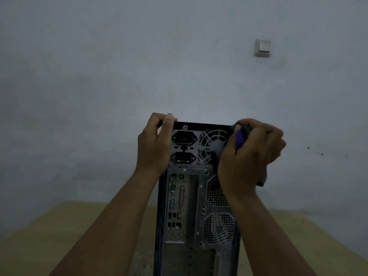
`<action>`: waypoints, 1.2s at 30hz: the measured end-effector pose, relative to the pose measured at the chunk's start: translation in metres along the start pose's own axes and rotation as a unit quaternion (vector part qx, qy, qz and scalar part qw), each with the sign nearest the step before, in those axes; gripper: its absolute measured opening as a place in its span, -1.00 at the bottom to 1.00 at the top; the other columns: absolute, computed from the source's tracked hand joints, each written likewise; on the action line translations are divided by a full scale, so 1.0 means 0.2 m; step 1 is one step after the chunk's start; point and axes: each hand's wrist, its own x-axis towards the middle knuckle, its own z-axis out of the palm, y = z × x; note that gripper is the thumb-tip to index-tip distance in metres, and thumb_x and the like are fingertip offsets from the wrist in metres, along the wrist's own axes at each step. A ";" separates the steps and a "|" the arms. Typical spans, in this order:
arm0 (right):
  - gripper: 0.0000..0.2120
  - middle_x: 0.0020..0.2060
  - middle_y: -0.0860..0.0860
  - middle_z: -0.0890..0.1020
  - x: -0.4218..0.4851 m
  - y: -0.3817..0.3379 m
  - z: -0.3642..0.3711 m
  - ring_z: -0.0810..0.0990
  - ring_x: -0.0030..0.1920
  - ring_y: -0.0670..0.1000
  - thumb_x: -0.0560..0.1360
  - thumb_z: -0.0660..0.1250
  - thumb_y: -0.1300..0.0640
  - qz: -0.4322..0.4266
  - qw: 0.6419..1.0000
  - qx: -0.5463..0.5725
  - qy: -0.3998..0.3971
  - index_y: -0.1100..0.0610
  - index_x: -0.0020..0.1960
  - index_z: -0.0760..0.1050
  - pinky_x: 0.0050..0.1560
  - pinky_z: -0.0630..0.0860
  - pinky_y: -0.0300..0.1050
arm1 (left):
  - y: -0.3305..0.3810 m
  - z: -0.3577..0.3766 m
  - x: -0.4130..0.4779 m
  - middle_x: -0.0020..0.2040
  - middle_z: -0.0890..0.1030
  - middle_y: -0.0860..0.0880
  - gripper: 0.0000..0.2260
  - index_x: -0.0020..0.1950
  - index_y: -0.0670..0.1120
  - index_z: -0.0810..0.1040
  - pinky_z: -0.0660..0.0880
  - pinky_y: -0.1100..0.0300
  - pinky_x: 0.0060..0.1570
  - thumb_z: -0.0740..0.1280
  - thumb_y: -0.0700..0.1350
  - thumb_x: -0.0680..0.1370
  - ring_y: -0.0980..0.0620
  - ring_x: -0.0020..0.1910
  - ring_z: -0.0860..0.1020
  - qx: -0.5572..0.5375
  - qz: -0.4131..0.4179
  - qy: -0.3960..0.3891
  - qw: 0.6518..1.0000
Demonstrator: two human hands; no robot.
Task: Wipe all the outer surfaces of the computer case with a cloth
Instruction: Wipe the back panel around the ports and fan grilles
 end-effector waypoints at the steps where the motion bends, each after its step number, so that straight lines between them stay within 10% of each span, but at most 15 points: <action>1: -0.88 0.02 0.17 0.47 -0.03 0.00 0.00 0.39 0.08 0.14 0.51 0.29 0.24 -0.037 0.999 -0.014 -0.009 0.19 0.04 0.52 0.08 0.31 0.04 | 0.01 0.00 0.00 -0.08 0.65 -0.04 -0.70 0.03 -0.12 0.59 0.58 -0.11 -0.08 0.19 0.08 0.67 -0.05 -0.11 0.60 0.011 -0.003 0.006 1.000; 8: -0.90 -0.03 0.16 0.50 0.04 0.13 -0.09 0.44 -0.01 0.13 0.51 0.35 0.26 -0.177 0.976 0.025 -0.121 0.23 0.02 0.54 0.01 0.31 -0.06 | 0.06 0.04 0.02 -0.10 0.65 -0.14 -0.73 0.02 -0.19 0.57 0.47 0.24 -0.36 0.23 0.01 0.65 0.16 -0.34 0.47 0.040 -0.036 0.030 0.998; 17: -0.89 -0.06 -0.12 0.38 0.14 0.05 -0.09 0.46 -0.02 0.04 0.61 0.24 0.17 0.114 0.975 0.173 -0.078 0.00 0.00 0.34 -0.06 0.40 -0.30 | 0.09 0.08 0.02 -0.24 0.57 -0.06 -0.77 0.01 -0.21 0.57 0.32 0.40 -0.50 0.23 -0.07 0.61 0.17 -0.43 0.39 0.076 -0.041 0.060 0.994; 24: -0.92 -0.04 0.01 0.38 -0.06 0.17 -0.18 0.37 -0.05 0.03 0.51 0.25 0.20 -0.023 0.982 0.065 -0.175 0.14 -0.01 0.39 -0.10 0.33 -0.24 | 0.10 0.09 -0.01 -0.31 0.48 -0.06 -0.73 0.06 -0.24 0.57 0.28 0.37 -0.54 0.17 -0.09 0.62 0.15 -0.45 0.34 0.059 -0.047 0.071 0.995; 31: -0.95 0.00 0.04 0.46 0.19 0.10 -0.12 0.48 -0.09 -0.11 0.63 0.22 0.13 0.174 0.958 0.187 -0.127 0.08 0.00 0.37 -0.17 0.37 -0.44 | 0.10 0.09 -0.01 -0.29 0.49 -0.09 -0.73 0.06 -0.26 0.57 0.27 0.38 -0.54 0.16 -0.10 0.62 0.15 -0.46 0.34 0.054 -0.040 0.079 0.995; 36: -0.91 -0.07 0.06 0.40 0.01 0.17 -0.13 0.38 -0.10 0.04 0.57 0.23 0.16 -0.030 0.990 0.070 -0.118 0.19 -0.03 0.39 -0.14 0.30 -0.26 | 0.10 0.10 -0.01 -0.11 0.62 -0.23 -0.72 0.06 -0.24 0.58 0.32 0.38 -0.49 0.17 -0.09 0.62 0.16 -0.39 0.39 0.061 -0.034 0.086 0.994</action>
